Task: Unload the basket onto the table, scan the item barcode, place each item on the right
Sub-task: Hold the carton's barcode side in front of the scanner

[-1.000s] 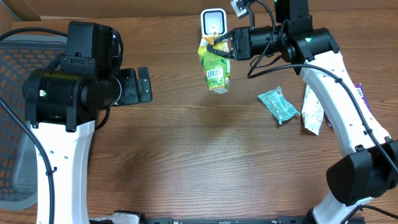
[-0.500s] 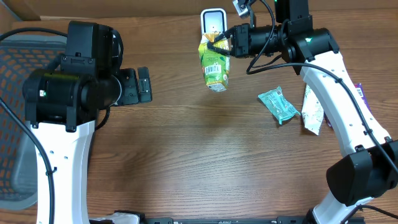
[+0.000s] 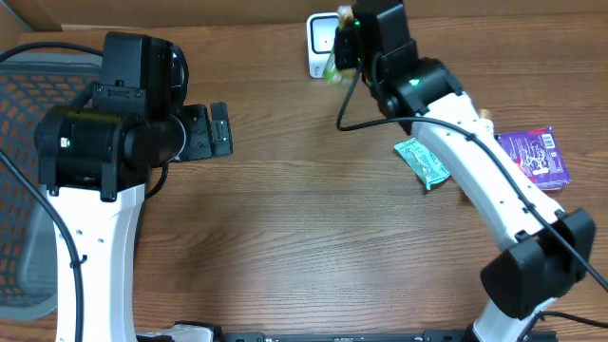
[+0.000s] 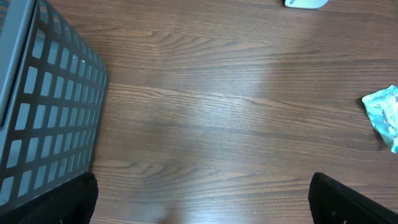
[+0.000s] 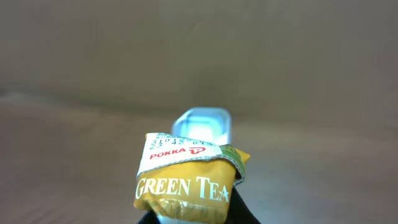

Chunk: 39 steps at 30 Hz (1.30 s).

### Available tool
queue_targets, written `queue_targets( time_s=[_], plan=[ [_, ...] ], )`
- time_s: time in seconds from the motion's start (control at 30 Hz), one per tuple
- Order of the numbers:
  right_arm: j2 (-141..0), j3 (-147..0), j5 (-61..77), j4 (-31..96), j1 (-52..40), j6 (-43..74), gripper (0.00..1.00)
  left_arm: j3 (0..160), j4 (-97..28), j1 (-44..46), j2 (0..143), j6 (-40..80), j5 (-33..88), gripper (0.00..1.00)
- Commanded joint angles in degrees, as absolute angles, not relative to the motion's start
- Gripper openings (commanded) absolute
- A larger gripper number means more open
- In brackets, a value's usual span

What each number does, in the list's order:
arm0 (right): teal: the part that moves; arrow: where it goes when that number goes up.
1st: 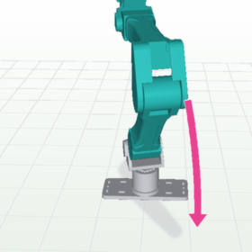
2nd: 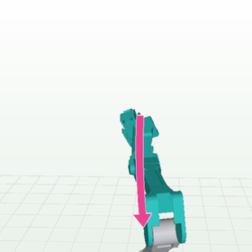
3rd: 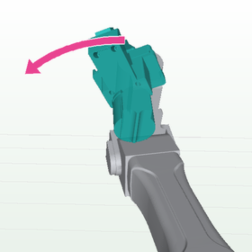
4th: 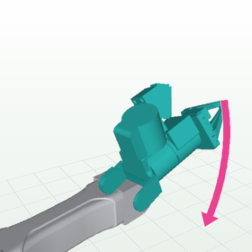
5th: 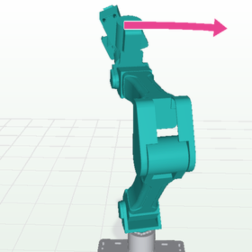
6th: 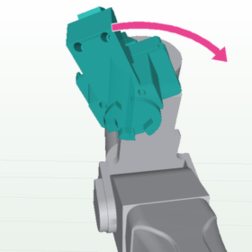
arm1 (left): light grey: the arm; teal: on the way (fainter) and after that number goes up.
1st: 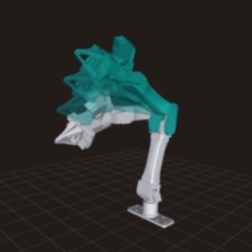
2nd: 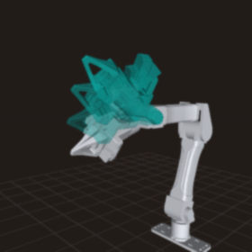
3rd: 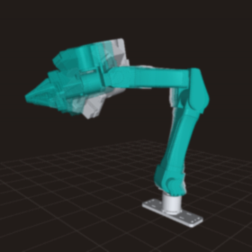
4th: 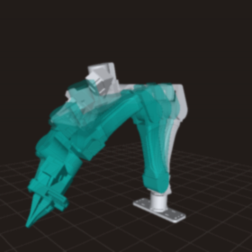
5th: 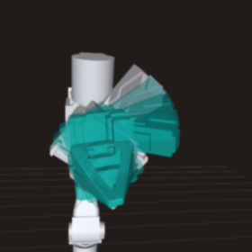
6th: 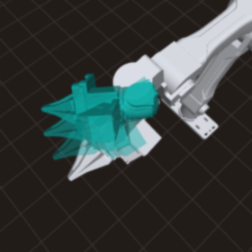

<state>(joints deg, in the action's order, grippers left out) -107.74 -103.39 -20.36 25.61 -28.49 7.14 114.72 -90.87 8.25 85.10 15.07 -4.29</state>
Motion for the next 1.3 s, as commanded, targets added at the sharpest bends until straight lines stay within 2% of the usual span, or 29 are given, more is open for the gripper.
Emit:
queue_targets(
  time_s=[0.0,0.17,0.4,0.63,1.07,1.27],
  plan=[
    [-110.50,-104.97,-37.93,19.77,-28.45,-11.22,0.04,114.89,-90.80,8.27,85.08,15.88,-4.45,1.00],
    [-117.34,-104.97,-39.35,1.76,-28.45,-35.94,0.04,114.89,-90.80,8.27,85.08,15.88,-4.45,1.00],
    [-128.11,-104.97,-36.40,-22.92,-28.45,-64.16,0.04,114.89,-90.80,8.27,85.08,15.88,-4.45,0.99],
    [-135.61,-104.97,-27.99,-28.56,-28.62,-81.97,0.04,114.89,-90.80,8.27,85.08,15.88,-4.45,1.00],
    [-136.55,-104.99,-16.58,-33.21,-30.04,-82.48,0.04,114.89,-90.80,8.27,85.08,15.88,-4.45,0.99],
    [-136.55,-105.14,-12.25,-33.23,-28.49,-79.07,0.04,114.89,-90.80,8.27,85.08,15.88,-4.45,1.00]
  ],
)
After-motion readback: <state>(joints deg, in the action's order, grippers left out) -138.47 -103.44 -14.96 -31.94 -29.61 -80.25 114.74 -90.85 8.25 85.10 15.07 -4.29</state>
